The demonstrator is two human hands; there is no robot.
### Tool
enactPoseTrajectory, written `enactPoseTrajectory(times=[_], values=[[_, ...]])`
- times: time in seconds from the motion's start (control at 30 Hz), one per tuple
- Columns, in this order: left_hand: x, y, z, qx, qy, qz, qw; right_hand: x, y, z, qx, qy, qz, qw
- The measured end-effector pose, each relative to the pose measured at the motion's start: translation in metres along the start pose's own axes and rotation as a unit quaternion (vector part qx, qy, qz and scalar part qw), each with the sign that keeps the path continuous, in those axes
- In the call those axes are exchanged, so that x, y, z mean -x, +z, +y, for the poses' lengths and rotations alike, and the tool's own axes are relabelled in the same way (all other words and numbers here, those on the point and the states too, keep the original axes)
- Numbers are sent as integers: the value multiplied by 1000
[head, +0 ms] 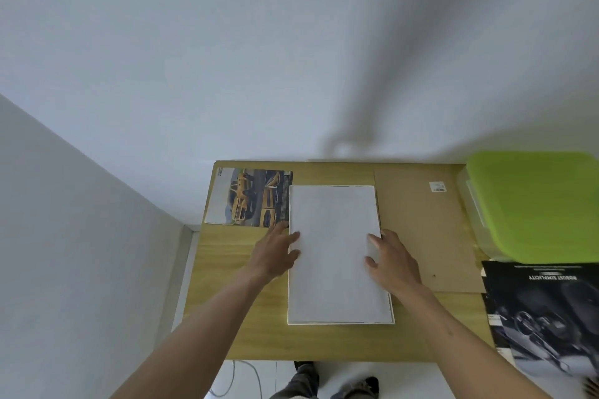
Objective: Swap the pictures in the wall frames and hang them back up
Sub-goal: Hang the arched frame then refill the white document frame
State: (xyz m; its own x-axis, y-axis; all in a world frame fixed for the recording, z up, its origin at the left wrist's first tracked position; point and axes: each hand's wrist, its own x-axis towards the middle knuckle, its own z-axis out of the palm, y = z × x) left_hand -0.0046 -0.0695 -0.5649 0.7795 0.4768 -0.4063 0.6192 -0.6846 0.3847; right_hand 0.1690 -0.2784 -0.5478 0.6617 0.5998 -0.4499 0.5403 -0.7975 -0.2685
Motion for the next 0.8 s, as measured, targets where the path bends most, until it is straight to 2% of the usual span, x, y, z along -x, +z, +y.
enactPoseTrajectory(times=[0.17, 0.27, 0.43, 0.8], values=[[4, -1, -4, 25, 15, 29, 999, 2, 2, 4, 13, -19, 8, 1000], [4, 1, -3, 27, 14, 40, 999, 4, 5, 1, 60, -35, 22, 997], [6, 2, -1, 30, 16, 49, 998, 2, 8, -4, 112, -101, 25, 988], [6, -1, 4, 26, 14, 58, 998, -3, 4, -8, 84, -98, -6, 992]])
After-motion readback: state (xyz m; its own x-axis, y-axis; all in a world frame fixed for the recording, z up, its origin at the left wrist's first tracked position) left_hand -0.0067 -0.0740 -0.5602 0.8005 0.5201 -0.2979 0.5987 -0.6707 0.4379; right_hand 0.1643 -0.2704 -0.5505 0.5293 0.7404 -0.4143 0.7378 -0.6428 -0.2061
